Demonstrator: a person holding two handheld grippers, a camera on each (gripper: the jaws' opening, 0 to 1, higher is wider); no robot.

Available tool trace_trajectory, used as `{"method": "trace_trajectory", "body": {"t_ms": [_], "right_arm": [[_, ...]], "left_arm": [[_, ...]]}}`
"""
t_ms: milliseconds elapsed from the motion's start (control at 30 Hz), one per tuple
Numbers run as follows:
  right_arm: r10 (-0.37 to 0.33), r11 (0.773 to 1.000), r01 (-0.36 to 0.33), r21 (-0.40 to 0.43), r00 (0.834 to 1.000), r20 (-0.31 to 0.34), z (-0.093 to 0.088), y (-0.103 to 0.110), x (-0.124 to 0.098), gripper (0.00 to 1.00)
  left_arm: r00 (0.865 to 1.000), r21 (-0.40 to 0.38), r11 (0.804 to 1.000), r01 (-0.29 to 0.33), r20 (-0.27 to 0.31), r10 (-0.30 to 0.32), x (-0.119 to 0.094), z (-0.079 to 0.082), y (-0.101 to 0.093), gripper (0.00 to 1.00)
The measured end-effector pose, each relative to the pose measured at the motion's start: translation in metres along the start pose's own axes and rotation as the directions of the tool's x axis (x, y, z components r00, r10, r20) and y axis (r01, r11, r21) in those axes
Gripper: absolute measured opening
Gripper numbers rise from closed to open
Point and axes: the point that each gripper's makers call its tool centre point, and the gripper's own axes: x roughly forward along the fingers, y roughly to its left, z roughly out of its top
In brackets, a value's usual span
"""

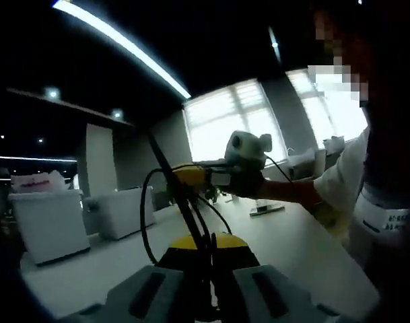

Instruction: Coil the Type-C to USB data cable on the desktop and secure it with Velcro straps.

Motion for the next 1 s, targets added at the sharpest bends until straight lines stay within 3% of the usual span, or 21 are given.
{"method": "trace_trajectory", "body": {"t_ms": [233,367,733,833,1000], "right_arm": [[0.034,0.998,-0.034,-0.049,0.999,0.001,0.008,0.008,-0.007,0.01],[0.028,1.000,-0.028,-0.008,0.999,0.017,0.009,0.007,-0.013,0.01],[0.043,0.999,-0.043,-0.001,0.999,0.017,0.009,0.010,-0.013,0.01],[0.044,0.999,-0.044,0.014,0.999,0.027,0.011,0.010,-0.014,0.01],[0.052,0.998,-0.053,0.029,0.998,0.035,0.014,0.015,-0.013,0.01]], "left_arm": [[0.997,0.068,0.997,-0.037,-0.066,0.041,0.000,-0.013,0.007,0.05],[0.995,0.069,0.996,-0.061,-0.074,0.066,-0.001,-0.017,0.014,0.04],[0.993,-0.044,0.992,-0.114,-0.021,0.113,-0.005,-0.022,0.033,0.03],[0.991,-0.101,0.986,-0.130,0.024,0.133,-0.007,-0.018,0.039,0.03],[0.981,-0.061,0.981,-0.187,0.040,0.189,-0.007,-0.016,0.047,0.05]]}}
